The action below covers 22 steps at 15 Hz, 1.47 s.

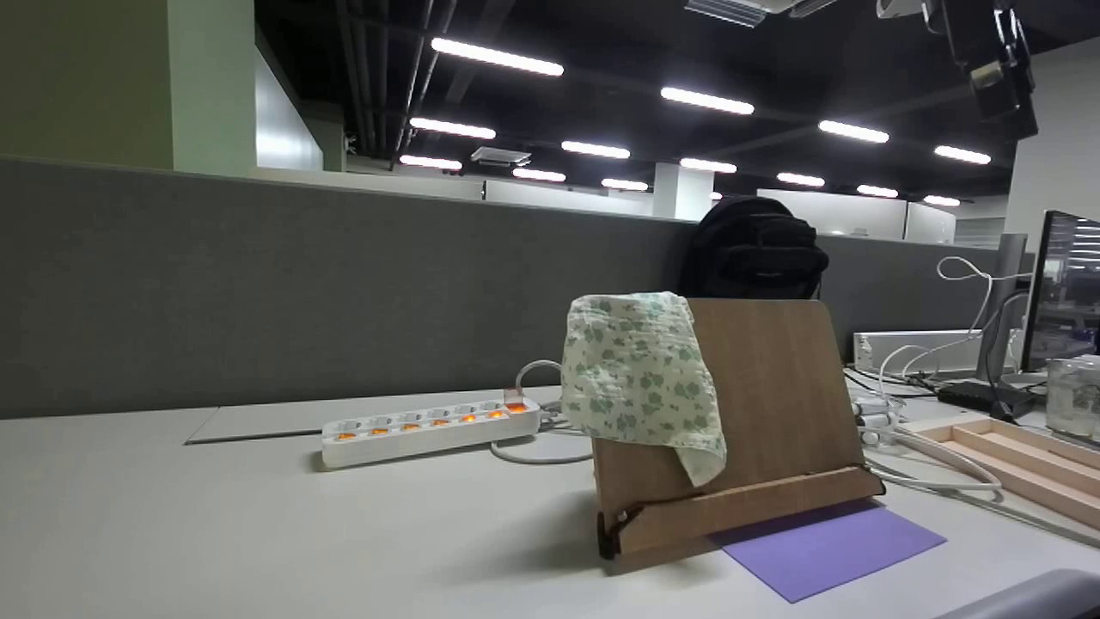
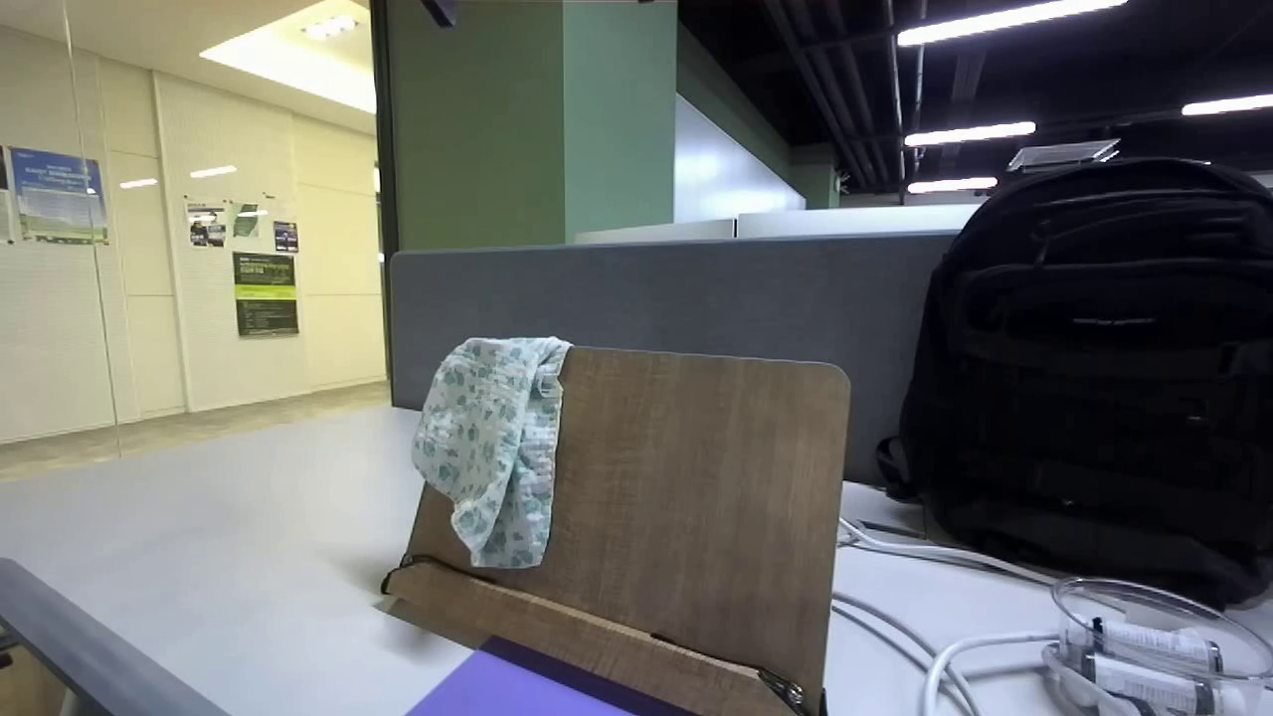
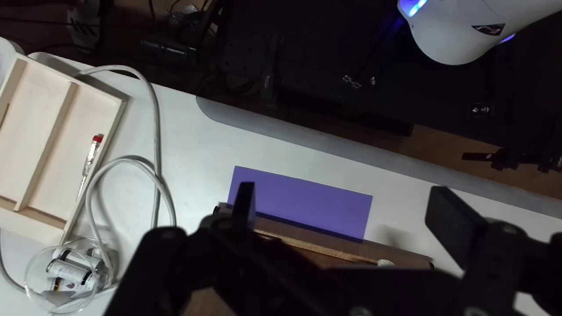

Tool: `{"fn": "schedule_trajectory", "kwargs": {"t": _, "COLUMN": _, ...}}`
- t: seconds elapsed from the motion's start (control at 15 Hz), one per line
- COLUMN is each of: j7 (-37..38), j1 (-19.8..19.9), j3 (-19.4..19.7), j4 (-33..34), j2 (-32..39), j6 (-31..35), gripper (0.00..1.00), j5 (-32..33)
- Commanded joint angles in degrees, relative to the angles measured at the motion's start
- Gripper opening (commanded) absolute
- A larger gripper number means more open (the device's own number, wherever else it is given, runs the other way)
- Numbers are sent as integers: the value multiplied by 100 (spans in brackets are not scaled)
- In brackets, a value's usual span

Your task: Put the cloth on the table

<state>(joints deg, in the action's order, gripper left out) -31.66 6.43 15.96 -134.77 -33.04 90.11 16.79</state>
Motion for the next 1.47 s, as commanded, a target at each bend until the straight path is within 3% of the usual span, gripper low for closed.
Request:
{"fn": "schedule_trajectory", "kwargs": {"t": 0.0, "j7": 63, "j1": -50, "j3": -27, "j4": -29, "j2": 28, "j6": 63, "gripper": 100, "j5": 51}}
{"fn": "schedule_trajectory", "kwargs": {"t": 0.67, "j7": 1093, "j1": -380, "j3": -802, "j4": -450, "j2": 943, "j6": 2101, "gripper": 100, "j5": -99}}
{"fn": "schedule_trajectory", "kwargs": {"t": 0.93, "j7": 1571, "j1": -516, "j3": -1045, "j4": -459, "j2": 1557, "j6": 2670, "gripper": 100, "j5": -531}}
{"fn": "schedule_trajectory", "kwargs": {"t": 1.4, "j7": 1711, "j1": -624, "j3": -1256, "j4": -376, "j2": 2418, "j6": 3648, "gripper": 100, "j5": -1366}}
